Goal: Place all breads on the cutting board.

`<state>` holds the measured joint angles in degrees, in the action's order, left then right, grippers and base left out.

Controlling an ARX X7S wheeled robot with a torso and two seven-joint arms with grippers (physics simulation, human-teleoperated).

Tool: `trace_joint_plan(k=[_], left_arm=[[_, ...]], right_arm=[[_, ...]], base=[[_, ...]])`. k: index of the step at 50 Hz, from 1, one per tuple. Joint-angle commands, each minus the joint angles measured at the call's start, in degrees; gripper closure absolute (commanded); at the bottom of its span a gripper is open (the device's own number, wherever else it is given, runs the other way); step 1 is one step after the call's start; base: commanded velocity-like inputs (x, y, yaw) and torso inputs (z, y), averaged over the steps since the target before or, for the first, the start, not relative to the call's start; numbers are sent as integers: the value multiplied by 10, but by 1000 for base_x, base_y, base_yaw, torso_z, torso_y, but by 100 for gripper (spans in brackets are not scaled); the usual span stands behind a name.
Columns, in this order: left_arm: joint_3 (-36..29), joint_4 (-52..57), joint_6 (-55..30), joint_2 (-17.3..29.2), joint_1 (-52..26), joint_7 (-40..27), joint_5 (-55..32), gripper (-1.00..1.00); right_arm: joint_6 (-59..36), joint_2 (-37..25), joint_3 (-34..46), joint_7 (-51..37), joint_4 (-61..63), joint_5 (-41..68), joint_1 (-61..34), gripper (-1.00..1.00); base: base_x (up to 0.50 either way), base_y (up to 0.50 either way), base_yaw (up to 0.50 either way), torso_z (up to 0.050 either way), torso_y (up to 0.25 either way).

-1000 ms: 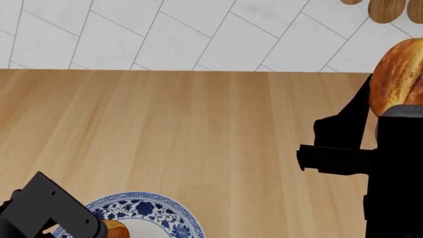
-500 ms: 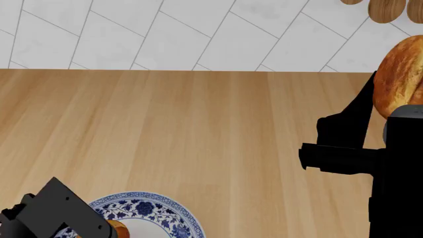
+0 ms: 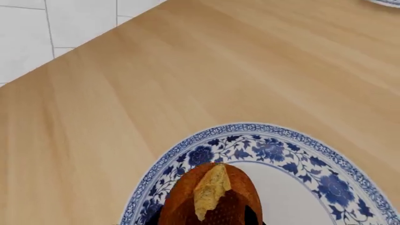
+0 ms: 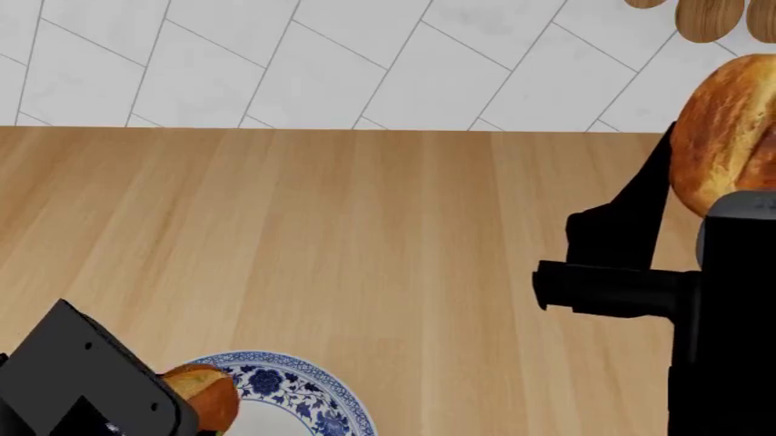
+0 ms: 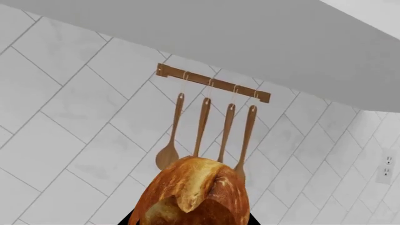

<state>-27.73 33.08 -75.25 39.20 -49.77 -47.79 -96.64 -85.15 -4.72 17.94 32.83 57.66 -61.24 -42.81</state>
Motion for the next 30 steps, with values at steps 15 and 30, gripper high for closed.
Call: trace_joint_plan(k=[15, 30], left_arm=[[78, 67, 76, 68, -162, -140, -183, 100], [118, 78, 99, 88, -172, -134, -176, 100]], right_arm=[[11, 11, 12, 54, -1, -15, 4, 100], [41, -13, 108, 98, -7, -86, 5, 100]], base=[[0, 0, 0, 0, 0], [-3, 123, 0, 0, 1]])
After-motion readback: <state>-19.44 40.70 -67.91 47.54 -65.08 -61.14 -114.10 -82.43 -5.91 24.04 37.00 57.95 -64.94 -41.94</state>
